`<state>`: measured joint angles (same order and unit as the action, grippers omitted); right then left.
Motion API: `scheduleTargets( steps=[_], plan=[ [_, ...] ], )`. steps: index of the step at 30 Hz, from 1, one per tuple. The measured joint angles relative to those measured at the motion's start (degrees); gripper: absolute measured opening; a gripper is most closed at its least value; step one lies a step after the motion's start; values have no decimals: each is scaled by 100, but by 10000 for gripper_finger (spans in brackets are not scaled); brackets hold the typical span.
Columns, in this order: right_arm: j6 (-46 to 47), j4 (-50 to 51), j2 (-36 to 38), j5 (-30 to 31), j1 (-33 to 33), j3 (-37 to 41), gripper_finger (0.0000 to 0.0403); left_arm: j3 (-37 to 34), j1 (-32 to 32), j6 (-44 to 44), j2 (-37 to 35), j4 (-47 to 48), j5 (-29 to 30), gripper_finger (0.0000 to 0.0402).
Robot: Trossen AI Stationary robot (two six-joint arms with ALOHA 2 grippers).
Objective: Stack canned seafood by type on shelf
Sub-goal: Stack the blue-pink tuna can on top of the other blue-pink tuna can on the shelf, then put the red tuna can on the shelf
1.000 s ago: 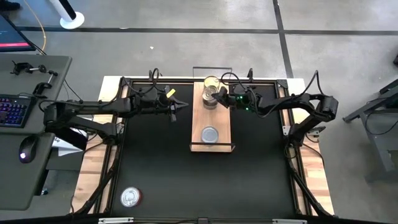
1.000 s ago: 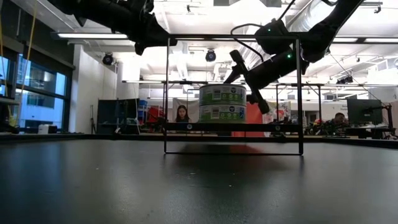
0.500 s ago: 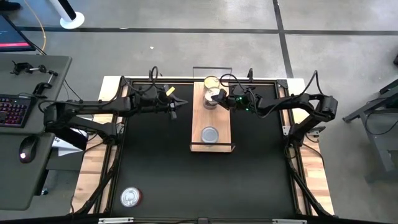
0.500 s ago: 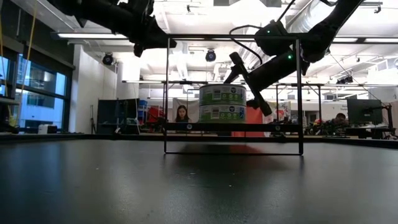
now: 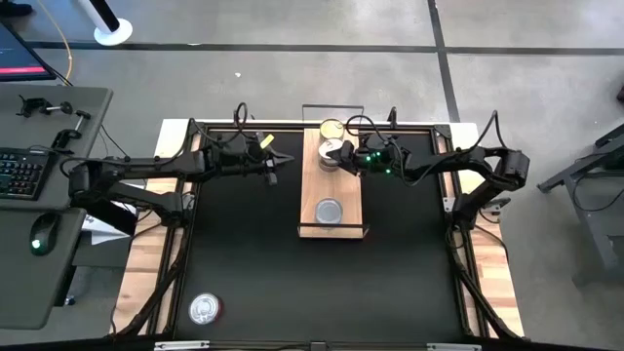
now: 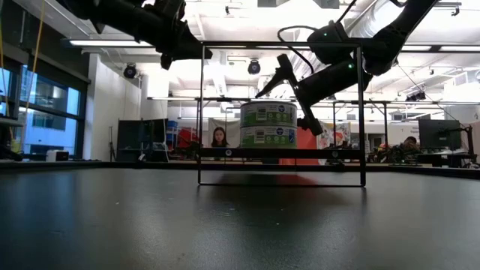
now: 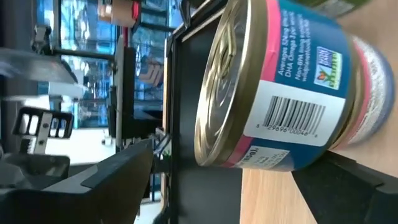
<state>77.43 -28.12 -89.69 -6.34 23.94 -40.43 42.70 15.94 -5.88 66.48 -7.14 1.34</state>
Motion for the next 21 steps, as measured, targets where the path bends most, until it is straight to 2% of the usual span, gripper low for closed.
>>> scheduleTargets(
  steps=[6, 14, 21],
  plan=[
    [39, 530, 4, -145, 0, -484, 358, 0, 76, 1, 0, -1, 1, 0],
    [-699, 3184, 4, -320, 0, -1463, 358, 0, 103, -97, 0, 3, -1, 0],
    [-743, 2946, 9, -690, 0, -1522, 358, -2, 103, -97, 0, 3, -1, 0]
  ],
)
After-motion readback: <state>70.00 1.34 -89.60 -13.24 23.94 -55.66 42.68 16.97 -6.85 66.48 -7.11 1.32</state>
